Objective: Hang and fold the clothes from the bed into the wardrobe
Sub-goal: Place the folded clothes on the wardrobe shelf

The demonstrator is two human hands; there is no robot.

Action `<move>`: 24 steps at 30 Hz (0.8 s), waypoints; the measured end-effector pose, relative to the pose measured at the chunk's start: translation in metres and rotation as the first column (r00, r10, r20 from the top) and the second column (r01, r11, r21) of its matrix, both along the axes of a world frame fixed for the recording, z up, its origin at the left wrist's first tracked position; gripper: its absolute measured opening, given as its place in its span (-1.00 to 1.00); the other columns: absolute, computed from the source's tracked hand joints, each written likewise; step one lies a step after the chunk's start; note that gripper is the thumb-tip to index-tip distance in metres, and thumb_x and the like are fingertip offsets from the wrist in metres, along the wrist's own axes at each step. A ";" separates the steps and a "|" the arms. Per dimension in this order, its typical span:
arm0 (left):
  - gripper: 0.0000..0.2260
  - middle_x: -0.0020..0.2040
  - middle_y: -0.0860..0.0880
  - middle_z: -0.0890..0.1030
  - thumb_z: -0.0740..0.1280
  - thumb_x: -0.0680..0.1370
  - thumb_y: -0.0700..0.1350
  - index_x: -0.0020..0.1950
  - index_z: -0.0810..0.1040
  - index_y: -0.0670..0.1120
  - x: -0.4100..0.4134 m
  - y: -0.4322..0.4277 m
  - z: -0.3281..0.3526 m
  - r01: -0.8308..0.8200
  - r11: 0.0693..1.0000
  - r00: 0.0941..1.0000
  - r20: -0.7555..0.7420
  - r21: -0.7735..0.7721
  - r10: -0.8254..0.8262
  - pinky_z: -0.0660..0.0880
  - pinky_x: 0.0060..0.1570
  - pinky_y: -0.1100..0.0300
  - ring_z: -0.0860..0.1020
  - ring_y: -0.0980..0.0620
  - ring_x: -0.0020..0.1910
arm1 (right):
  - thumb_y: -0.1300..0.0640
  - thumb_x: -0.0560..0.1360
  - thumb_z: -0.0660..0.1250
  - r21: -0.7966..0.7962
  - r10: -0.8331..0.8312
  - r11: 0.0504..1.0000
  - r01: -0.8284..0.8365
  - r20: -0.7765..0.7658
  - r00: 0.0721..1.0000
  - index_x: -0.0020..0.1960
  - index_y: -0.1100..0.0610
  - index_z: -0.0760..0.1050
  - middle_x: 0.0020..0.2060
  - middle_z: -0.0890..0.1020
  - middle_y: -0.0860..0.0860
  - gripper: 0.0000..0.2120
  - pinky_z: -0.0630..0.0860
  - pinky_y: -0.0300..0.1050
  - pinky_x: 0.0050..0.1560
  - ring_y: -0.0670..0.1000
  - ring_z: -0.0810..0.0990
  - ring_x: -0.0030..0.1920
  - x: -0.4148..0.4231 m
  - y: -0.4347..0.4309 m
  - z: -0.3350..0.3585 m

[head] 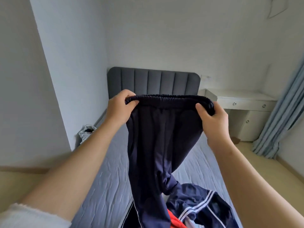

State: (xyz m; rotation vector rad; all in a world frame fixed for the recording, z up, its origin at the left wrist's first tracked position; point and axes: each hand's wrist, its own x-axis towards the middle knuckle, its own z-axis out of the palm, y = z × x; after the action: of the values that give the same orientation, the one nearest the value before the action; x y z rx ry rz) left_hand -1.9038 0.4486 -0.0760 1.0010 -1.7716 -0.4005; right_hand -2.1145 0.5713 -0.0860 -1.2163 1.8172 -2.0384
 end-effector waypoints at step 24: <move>-0.89 -0.25 0.03 0.56 0.46 0.39 -0.24 -0.18 0.61 -0.04 0.052 0.011 0.209 0.340 0.937 0.936 -0.071 -0.075 -0.345 0.49 -0.16 0.36 0.53 0.11 -0.22 | 0.09 0.47 0.37 -0.105 0.421 0.897 -0.429 -0.091 0.902 -0.16 0.12 0.61 -0.24 0.66 0.02 -0.89 0.57 -0.21 -0.23 -0.04 0.61 -0.22 -0.028 0.010 0.176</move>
State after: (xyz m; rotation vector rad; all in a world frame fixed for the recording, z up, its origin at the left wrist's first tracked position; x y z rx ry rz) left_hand -1.8520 0.4600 0.1333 0.6193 -1.8729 -0.5928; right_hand -2.1423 0.5816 0.0901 -1.5681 1.3071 -1.8932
